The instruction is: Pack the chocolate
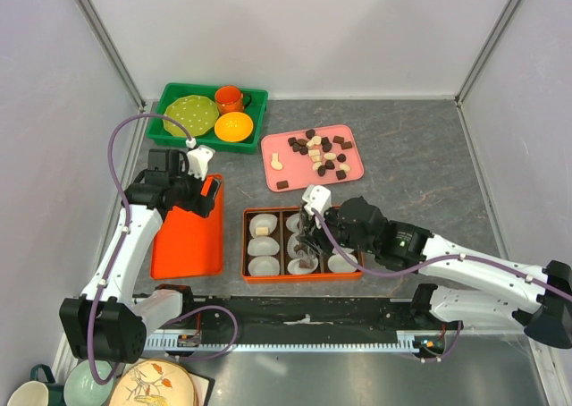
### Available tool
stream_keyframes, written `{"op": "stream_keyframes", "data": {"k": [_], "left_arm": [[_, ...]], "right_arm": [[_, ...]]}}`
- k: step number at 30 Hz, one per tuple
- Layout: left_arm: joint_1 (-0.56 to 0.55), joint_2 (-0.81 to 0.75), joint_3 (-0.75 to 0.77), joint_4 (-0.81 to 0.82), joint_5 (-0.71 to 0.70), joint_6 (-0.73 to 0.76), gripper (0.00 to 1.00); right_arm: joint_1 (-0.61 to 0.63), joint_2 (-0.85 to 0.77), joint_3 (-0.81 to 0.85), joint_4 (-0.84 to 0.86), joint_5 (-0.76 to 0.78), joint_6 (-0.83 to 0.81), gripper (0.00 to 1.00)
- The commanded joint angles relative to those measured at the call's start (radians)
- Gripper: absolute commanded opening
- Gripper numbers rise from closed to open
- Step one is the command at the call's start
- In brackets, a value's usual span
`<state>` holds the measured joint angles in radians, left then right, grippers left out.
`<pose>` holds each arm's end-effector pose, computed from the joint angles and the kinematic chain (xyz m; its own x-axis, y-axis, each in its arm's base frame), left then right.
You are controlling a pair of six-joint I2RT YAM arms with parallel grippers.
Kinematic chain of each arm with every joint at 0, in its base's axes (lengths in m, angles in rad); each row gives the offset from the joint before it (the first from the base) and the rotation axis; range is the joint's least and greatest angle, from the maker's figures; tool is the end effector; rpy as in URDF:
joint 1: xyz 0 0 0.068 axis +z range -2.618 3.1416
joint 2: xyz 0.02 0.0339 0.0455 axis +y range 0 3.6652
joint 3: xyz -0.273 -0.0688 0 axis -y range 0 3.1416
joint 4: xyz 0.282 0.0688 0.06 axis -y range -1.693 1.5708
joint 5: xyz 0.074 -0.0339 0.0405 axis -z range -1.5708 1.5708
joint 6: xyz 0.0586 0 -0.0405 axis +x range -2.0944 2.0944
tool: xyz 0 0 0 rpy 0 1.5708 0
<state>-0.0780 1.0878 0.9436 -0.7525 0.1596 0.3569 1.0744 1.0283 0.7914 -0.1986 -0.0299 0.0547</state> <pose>0.2617 -0.0298 0.2711 -0.6684 0.3982 -0.6282 0.4369 0.8938 0.1017 0.1354 0.2536 0.2835 -0.2494 -0.3457 -0.9046 -0.8795 0.4718 0.0622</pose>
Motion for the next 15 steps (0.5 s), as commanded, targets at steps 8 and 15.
{"op": "stream_keyframes", "data": {"k": [8,15], "left_arm": [[0.006,0.015,0.035,0.004,0.014,0.019,0.94],[0.006,0.026,0.040,0.015,0.024,0.013,0.94]], "right_arm": [[-0.140,0.191,0.233,0.321,0.158,-0.138,0.33],[-0.315,0.549,0.409,0.534,0.044,-0.096,0.32]]}}
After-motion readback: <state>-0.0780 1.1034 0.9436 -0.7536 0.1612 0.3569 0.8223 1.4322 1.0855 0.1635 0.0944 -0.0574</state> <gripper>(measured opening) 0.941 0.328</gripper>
